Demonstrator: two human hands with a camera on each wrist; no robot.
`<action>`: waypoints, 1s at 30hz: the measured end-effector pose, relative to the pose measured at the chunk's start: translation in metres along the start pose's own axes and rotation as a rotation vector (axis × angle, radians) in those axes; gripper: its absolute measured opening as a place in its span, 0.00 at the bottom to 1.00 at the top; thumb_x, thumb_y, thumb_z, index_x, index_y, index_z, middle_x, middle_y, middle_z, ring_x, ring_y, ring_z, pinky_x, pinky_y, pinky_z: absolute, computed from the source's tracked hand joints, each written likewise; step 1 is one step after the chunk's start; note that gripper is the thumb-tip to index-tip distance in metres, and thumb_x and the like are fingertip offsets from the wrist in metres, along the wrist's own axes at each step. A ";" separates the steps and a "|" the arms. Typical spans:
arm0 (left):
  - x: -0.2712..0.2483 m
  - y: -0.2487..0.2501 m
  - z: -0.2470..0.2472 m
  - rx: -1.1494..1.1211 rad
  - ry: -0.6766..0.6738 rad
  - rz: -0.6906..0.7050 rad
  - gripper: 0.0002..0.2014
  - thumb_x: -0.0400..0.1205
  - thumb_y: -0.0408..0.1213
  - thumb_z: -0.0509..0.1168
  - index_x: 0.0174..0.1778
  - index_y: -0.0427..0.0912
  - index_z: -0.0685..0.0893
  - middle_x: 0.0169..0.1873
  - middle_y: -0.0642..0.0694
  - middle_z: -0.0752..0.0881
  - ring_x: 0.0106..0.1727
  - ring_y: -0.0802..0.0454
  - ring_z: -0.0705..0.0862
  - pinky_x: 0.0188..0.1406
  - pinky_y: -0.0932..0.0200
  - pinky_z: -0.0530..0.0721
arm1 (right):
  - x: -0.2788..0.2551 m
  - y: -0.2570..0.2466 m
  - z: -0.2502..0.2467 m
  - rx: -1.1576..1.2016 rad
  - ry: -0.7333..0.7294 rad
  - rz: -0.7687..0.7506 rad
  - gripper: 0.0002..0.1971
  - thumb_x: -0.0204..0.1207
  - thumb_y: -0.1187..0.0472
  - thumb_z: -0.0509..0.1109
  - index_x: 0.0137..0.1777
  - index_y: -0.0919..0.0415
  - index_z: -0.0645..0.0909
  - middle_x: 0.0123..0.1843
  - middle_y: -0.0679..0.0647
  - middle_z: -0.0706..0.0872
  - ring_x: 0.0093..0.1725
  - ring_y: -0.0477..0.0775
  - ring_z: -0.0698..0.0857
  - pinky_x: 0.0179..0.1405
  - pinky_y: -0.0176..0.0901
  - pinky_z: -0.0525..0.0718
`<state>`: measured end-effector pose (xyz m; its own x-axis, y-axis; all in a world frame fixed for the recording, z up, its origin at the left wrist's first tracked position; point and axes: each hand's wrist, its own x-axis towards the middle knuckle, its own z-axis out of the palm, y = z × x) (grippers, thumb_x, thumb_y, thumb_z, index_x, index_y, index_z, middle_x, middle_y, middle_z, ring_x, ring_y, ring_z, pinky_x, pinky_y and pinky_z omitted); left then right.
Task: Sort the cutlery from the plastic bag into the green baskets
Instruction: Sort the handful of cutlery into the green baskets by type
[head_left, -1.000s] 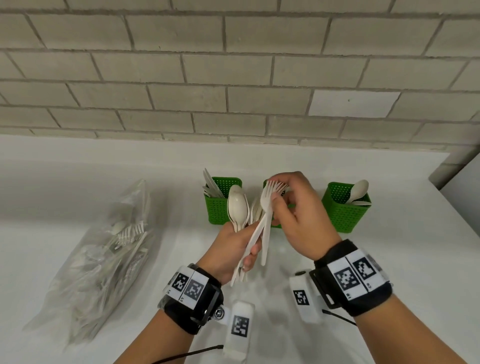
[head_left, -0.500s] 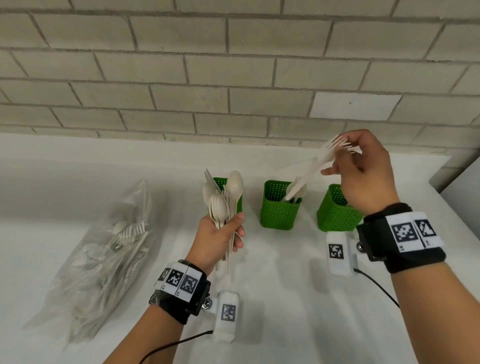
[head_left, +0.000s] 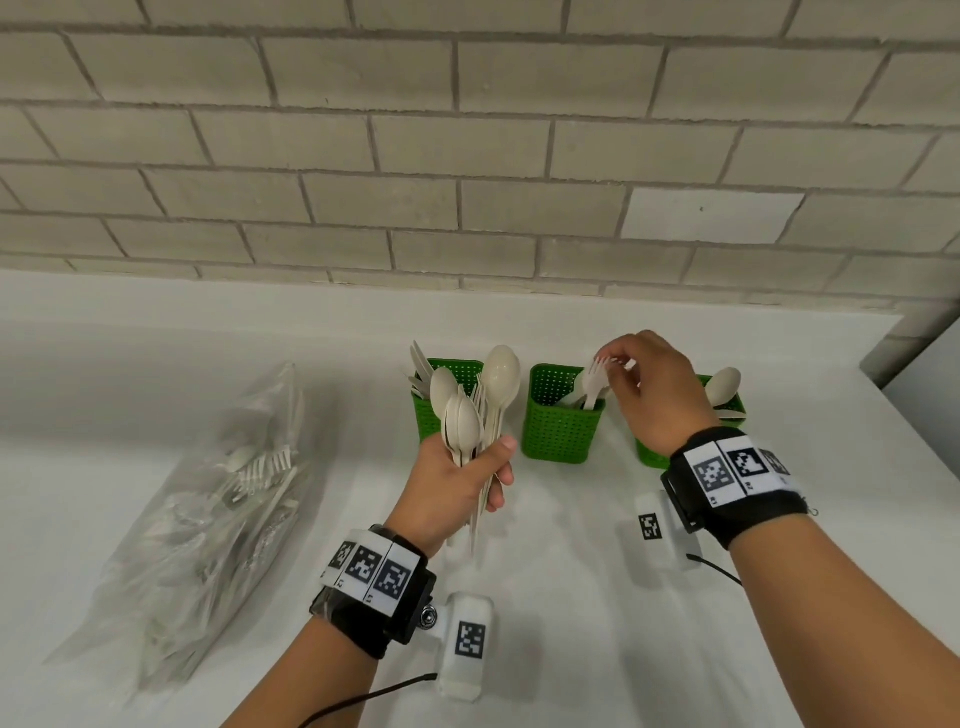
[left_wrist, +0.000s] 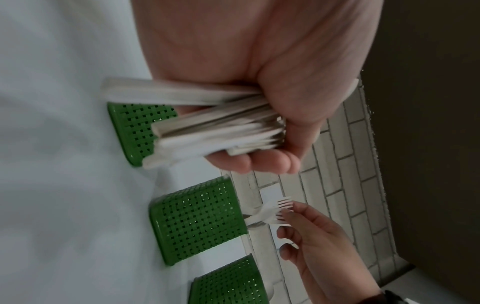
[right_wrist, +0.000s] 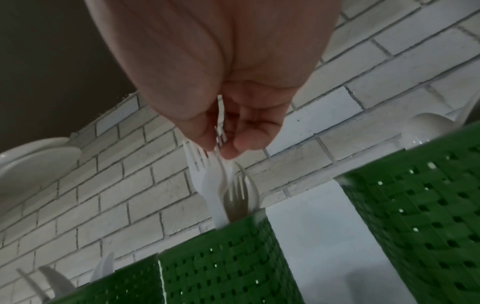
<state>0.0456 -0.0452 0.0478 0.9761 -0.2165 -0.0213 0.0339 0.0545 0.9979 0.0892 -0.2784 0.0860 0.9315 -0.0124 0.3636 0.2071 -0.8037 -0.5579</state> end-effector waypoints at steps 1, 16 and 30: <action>0.000 0.000 0.000 0.007 -0.005 0.006 0.07 0.84 0.36 0.68 0.40 0.40 0.82 0.26 0.42 0.82 0.21 0.46 0.76 0.28 0.55 0.78 | -0.001 0.001 0.001 -0.006 -0.016 0.015 0.09 0.83 0.67 0.62 0.53 0.58 0.84 0.49 0.53 0.79 0.40 0.50 0.78 0.47 0.44 0.76; 0.002 -0.001 0.015 0.193 -0.031 0.121 0.06 0.84 0.31 0.67 0.50 0.33 0.77 0.25 0.46 0.77 0.21 0.54 0.76 0.24 0.61 0.77 | -0.031 -0.085 -0.004 0.202 -0.240 -0.116 0.08 0.81 0.56 0.69 0.53 0.53 0.89 0.42 0.40 0.88 0.38 0.34 0.82 0.42 0.27 0.77; -0.004 -0.002 0.010 0.181 -0.087 0.154 0.09 0.84 0.32 0.67 0.53 0.33 0.73 0.25 0.52 0.79 0.22 0.52 0.77 0.24 0.58 0.78 | -0.033 -0.091 0.001 0.396 -0.252 0.093 0.11 0.78 0.53 0.71 0.40 0.58 0.88 0.34 0.51 0.89 0.31 0.43 0.83 0.38 0.37 0.81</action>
<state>0.0398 -0.0547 0.0461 0.9442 -0.3030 0.1291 -0.1603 -0.0802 0.9838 0.0396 -0.2046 0.1238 0.9848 0.1109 0.1339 0.1722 -0.5164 -0.8388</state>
